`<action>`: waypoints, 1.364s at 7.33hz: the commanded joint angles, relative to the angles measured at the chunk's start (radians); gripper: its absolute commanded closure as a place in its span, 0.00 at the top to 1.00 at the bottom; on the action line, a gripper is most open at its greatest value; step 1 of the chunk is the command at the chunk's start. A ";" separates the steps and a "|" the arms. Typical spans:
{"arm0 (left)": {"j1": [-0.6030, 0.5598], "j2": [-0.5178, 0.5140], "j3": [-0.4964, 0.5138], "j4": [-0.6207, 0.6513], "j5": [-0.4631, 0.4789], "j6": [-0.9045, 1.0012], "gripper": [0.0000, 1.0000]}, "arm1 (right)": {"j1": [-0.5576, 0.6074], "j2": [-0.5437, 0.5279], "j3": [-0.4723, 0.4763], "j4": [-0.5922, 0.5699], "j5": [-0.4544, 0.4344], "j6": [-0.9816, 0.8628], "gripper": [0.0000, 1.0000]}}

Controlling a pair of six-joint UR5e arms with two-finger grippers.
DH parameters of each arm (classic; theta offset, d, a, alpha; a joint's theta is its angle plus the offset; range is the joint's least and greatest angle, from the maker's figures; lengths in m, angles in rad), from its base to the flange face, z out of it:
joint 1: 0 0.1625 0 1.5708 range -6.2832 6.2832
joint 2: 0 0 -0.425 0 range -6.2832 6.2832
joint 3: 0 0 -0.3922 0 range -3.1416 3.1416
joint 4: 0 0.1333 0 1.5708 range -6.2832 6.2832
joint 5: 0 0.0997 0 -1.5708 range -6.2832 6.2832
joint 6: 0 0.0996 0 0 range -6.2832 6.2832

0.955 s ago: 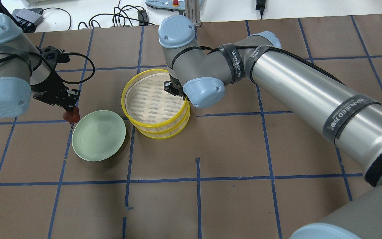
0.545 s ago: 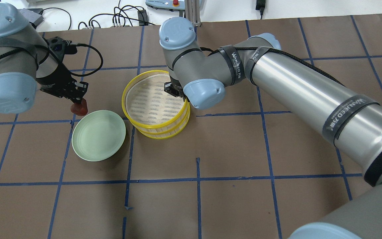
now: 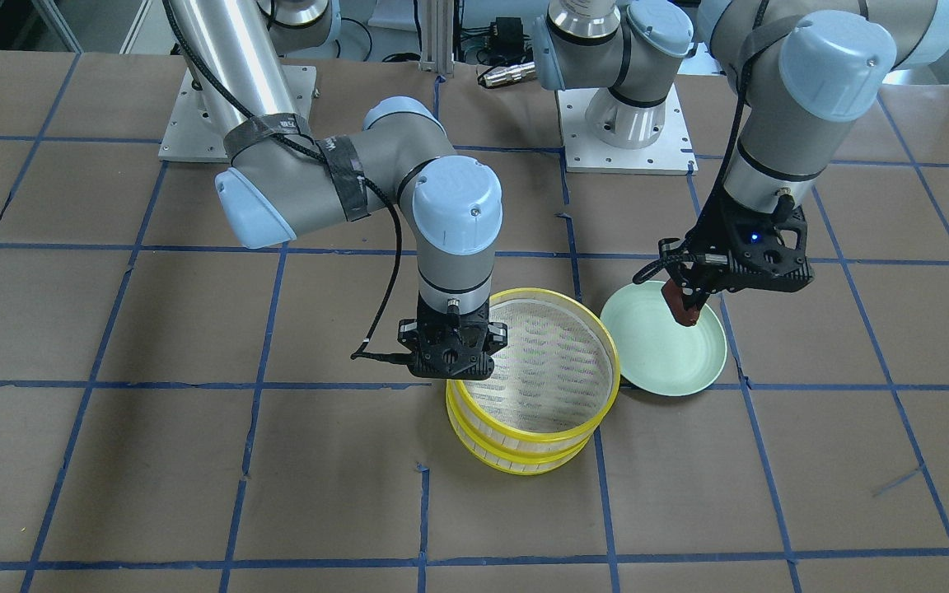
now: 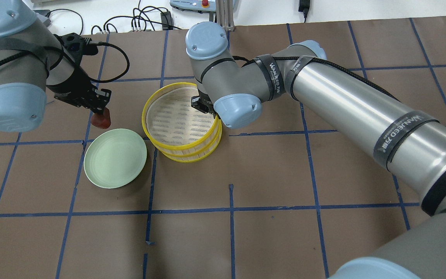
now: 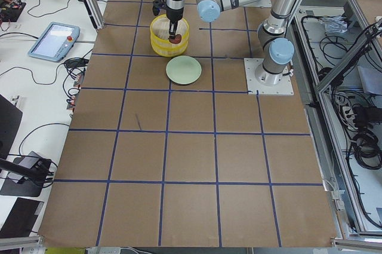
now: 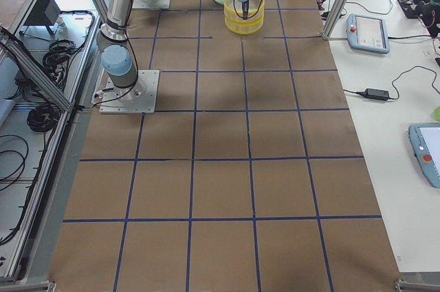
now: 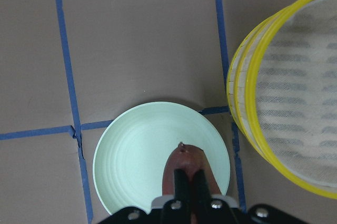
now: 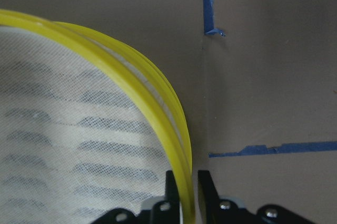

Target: Stack buns with steamer

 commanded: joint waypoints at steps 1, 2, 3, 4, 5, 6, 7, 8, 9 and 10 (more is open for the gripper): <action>-0.004 -0.005 0.010 0.016 -0.035 0.003 0.02 | -0.007 -0.001 -0.003 0.000 -0.001 -0.026 0.24; -0.005 -0.011 0.008 0.018 -0.035 -0.002 0.02 | -0.010 -0.001 -0.005 0.000 -0.001 -0.027 0.24; -0.005 -0.014 0.010 0.018 -0.035 -0.002 0.02 | -0.013 -0.003 -0.006 0.000 -0.001 -0.028 0.25; -0.007 -0.016 0.011 0.018 -0.036 -0.008 0.02 | -0.025 -0.014 -0.009 0.001 0.002 -0.040 0.50; -0.016 -0.014 0.013 0.018 -0.035 -0.009 0.02 | -0.054 -0.044 -0.011 0.018 0.012 -0.042 0.65; -0.033 -0.019 0.028 0.020 -0.030 -0.012 0.02 | -0.077 -0.090 -0.003 0.021 0.068 -0.040 0.75; -0.047 -0.029 0.037 0.021 -0.030 -0.060 0.02 | -0.111 -0.139 -0.014 0.114 0.079 -0.045 0.76; -0.062 -0.034 0.039 0.024 -0.032 -0.107 0.02 | -0.166 -0.223 -0.008 0.224 0.082 -0.104 0.76; -0.079 -0.036 0.039 0.024 -0.032 -0.176 0.02 | -0.229 -0.294 -0.006 0.348 0.081 -0.193 0.76; -0.102 -0.040 0.039 0.024 -0.033 -0.280 0.02 | -0.285 -0.369 -0.008 0.454 0.067 -0.268 0.76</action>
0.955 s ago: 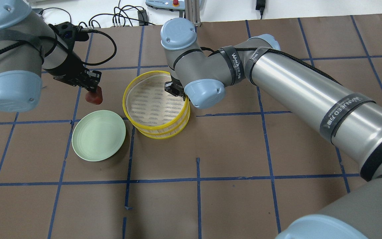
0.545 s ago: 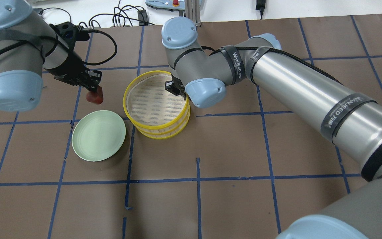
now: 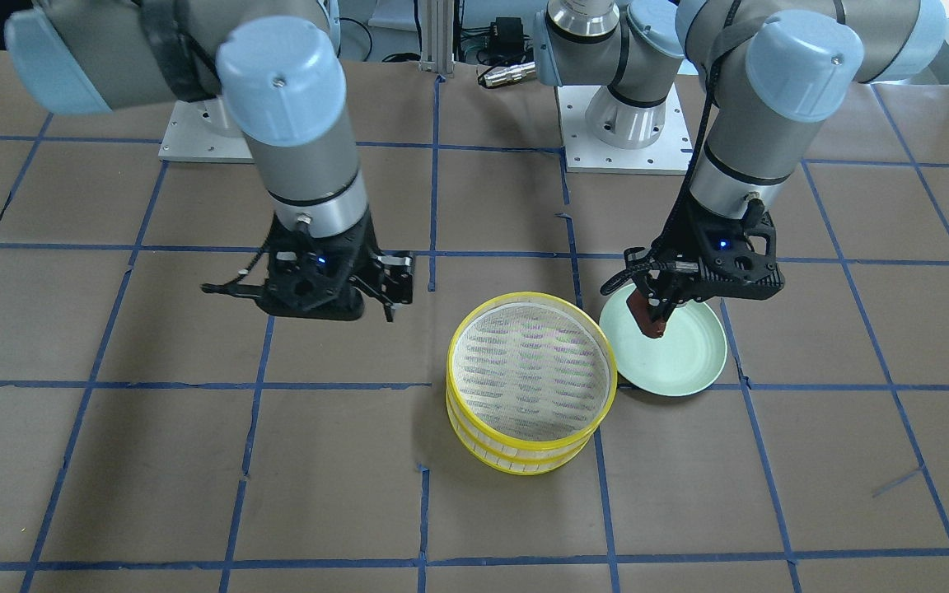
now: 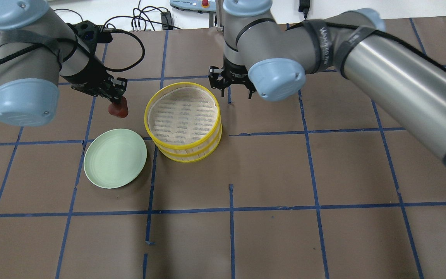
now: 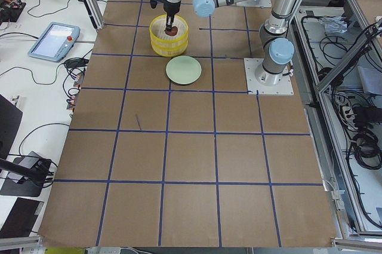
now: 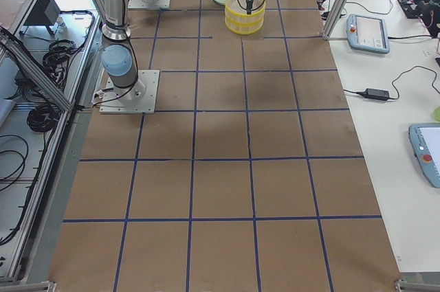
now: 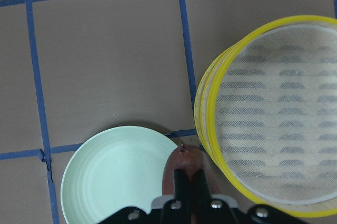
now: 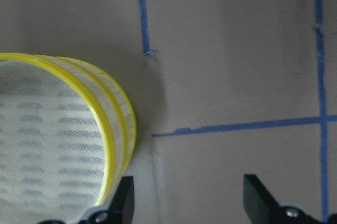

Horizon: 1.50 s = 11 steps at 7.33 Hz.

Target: Stack buns with steamer

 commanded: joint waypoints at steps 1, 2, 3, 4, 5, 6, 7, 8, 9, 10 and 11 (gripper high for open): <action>-0.056 -0.016 0.001 0.002 0.000 -0.187 0.02 | -0.113 -0.159 0.006 0.243 -0.010 -0.131 0.76; -0.096 -0.045 0.001 0.037 -0.001 -0.251 0.02 | -0.121 -0.200 0.009 0.316 -0.013 -0.138 0.76; -0.143 -0.095 0.001 0.125 -0.001 -0.332 0.04 | -0.124 -0.233 0.011 0.367 -0.014 -0.139 0.76; -0.182 -0.135 0.001 0.204 0.005 -0.376 0.21 | -0.127 -0.237 0.018 0.393 -0.014 -0.145 0.76; -0.193 -0.143 0.001 0.224 0.006 -0.388 0.84 | -0.130 -0.237 0.056 0.375 -0.013 -0.175 0.77; -0.193 -0.142 0.001 0.221 0.000 -0.390 1.00 | -0.130 -0.246 0.055 0.343 -0.016 -0.186 0.80; -0.193 -0.142 0.001 0.215 -0.001 -0.390 1.00 | -0.130 -0.249 0.057 0.292 -0.019 -0.186 0.87; -0.193 -0.142 0.001 0.215 0.000 -0.388 1.00 | -0.130 -0.249 0.057 0.275 -0.057 -0.195 0.91; -0.191 -0.136 0.004 0.226 0.011 -0.370 0.99 | -0.130 -0.249 0.058 0.261 -0.100 -0.226 0.92; -0.184 -0.114 0.006 0.223 0.015 -0.305 0.98 | -0.129 -0.249 0.061 0.228 -0.093 -0.224 0.93; -0.147 -0.094 0.009 0.214 0.020 -0.164 1.00 | -0.129 -0.249 0.063 0.221 -0.083 -0.217 0.95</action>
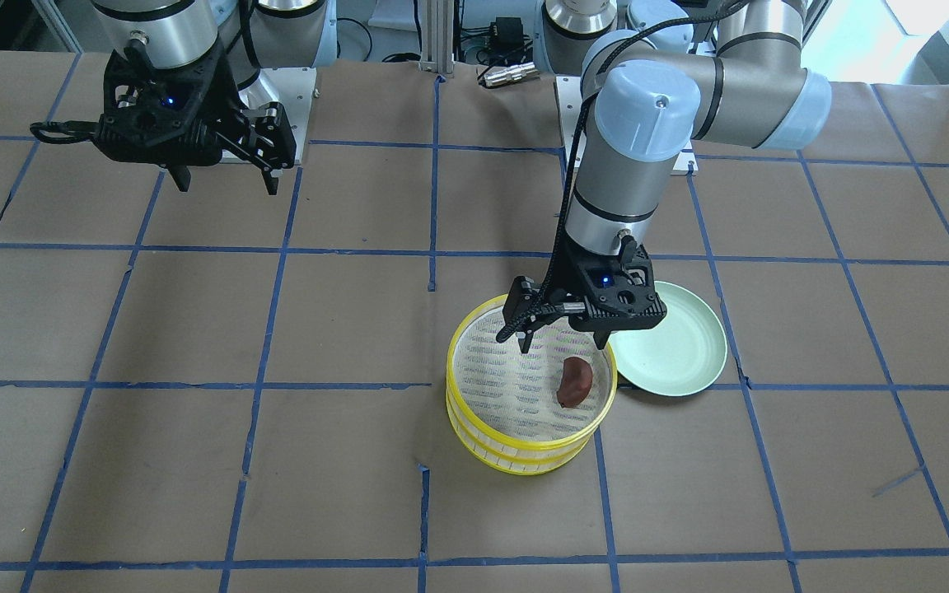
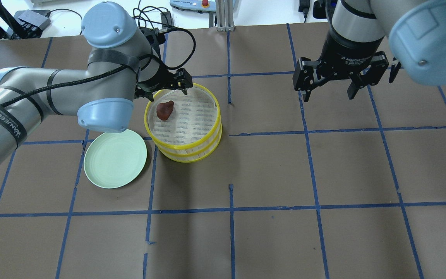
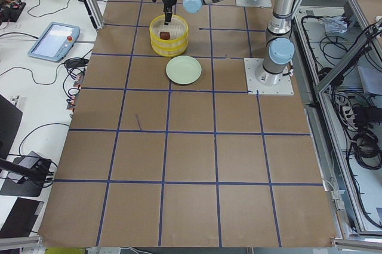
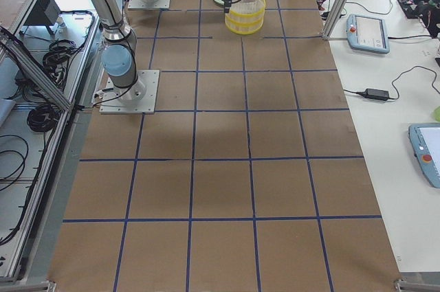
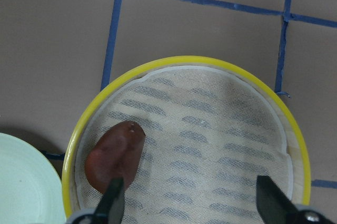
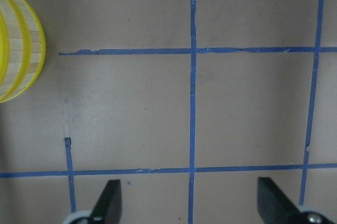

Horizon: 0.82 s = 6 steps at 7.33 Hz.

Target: Stack buns with steamer

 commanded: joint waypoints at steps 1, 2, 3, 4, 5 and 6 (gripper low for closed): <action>0.105 0.067 0.006 -0.087 -0.001 0.161 1.00 | 0.002 -0.002 0.002 -0.019 0.001 0.003 0.97; 0.166 0.128 0.008 -0.208 0.002 0.280 1.00 | 0.010 -0.002 0.001 -0.019 0.002 0.005 0.99; 0.226 0.180 0.009 -0.296 0.003 0.370 1.00 | 0.011 -0.003 -0.004 -0.017 0.002 0.010 1.00; 0.243 0.222 0.032 -0.388 0.005 0.371 1.00 | 0.008 -0.002 -0.002 -0.017 0.015 0.010 1.00; 0.242 0.245 0.095 -0.524 0.006 0.370 1.00 | 0.004 0.004 -0.002 -0.023 0.036 0.007 1.00; 0.240 0.248 0.160 -0.624 0.005 0.364 1.00 | 0.001 0.008 -0.004 -0.037 0.038 0.004 1.00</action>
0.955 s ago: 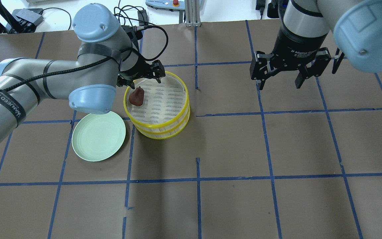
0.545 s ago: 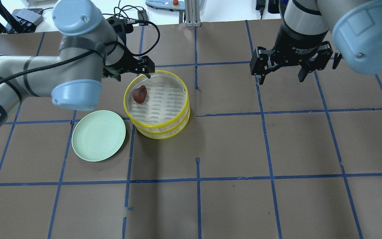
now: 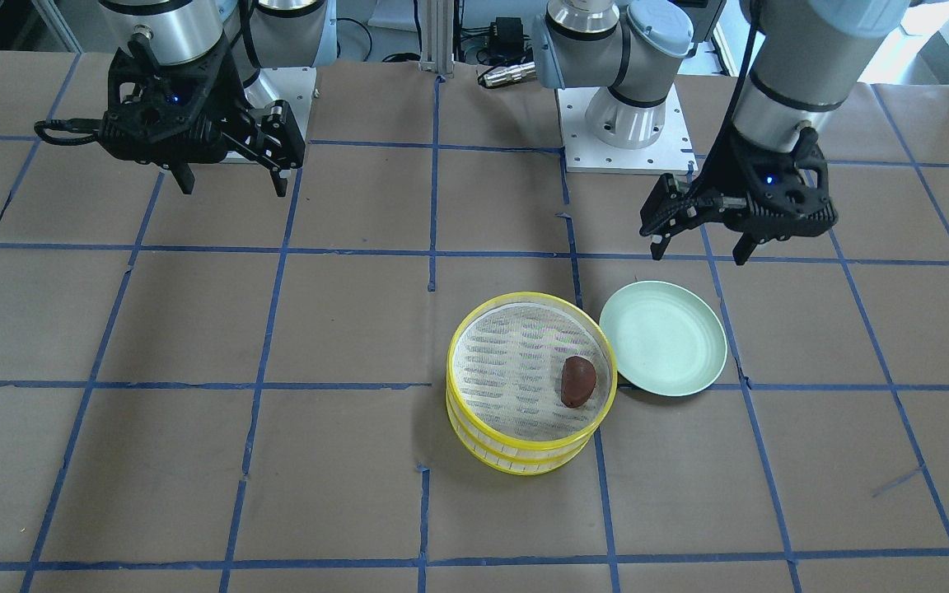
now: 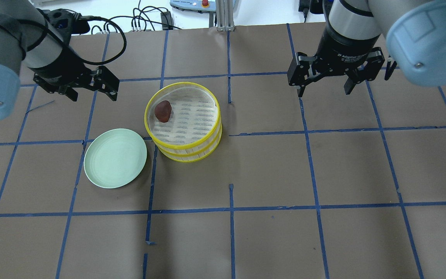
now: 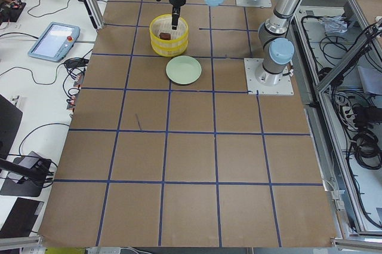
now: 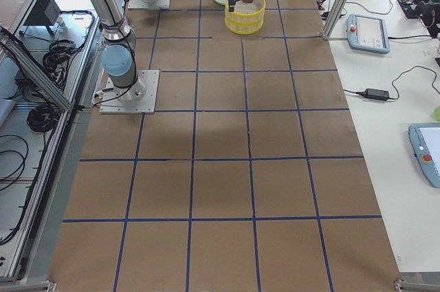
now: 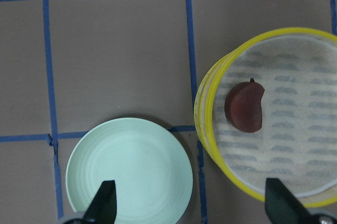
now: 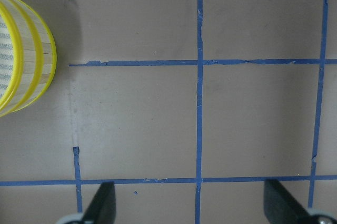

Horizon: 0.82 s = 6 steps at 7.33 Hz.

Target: Stack buns with steamer

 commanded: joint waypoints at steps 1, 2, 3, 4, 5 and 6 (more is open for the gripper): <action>0.004 0.009 0.080 -0.147 -0.015 -0.001 1.00 | -0.004 0.006 -0.004 -0.019 0.019 0.004 1.00; 0.001 -0.003 0.077 -0.141 -0.019 -0.014 1.00 | -0.007 0.006 -0.003 -0.012 0.033 0.004 1.00; 0.001 -0.005 0.077 -0.141 -0.020 -0.027 1.00 | -0.022 0.003 -0.003 -0.003 0.032 0.004 1.00; 0.001 -0.006 0.075 -0.141 -0.017 -0.027 1.00 | -0.023 0.001 -0.003 -0.003 0.030 0.003 1.00; 0.001 -0.006 0.074 -0.141 -0.017 -0.027 1.00 | -0.023 0.001 -0.004 -0.005 0.031 0.003 1.00; 0.001 -0.006 0.074 -0.141 -0.017 -0.027 1.00 | -0.023 0.000 -0.003 -0.005 0.024 0.003 1.00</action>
